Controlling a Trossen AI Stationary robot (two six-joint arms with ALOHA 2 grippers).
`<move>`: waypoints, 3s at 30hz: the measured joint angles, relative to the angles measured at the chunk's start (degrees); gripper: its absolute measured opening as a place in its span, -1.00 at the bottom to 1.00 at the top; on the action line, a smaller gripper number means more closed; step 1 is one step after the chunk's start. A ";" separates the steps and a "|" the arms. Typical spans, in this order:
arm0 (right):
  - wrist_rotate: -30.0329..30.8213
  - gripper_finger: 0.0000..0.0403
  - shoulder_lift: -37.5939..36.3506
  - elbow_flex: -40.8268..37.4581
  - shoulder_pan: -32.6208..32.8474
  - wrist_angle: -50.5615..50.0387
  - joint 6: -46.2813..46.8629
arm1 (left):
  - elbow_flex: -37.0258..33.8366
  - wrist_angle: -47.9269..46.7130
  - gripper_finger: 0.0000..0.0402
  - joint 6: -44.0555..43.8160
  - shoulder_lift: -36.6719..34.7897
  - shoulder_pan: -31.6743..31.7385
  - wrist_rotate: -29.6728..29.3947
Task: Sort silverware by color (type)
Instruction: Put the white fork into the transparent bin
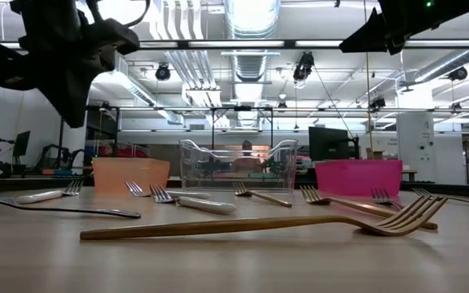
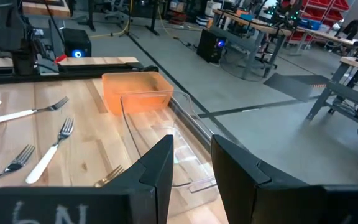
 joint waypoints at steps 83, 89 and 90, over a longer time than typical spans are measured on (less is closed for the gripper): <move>0.02 -0.50 -0.07 -0.02 0.00 0.24 -4.44 | -13.49 7.45 0.04 -11.52 11.93 1.42 -8.77; 0.02 -0.50 -0.07 -0.02 0.00 0.23 -4.44 | -13.38 7.34 0.03 -11.41 12.00 1.44 -8.69; 0.02 -0.50 -0.07 -0.02 0.00 0.22 -4.42 | -13.38 7.37 0.02 -11.41 12.02 1.44 -8.66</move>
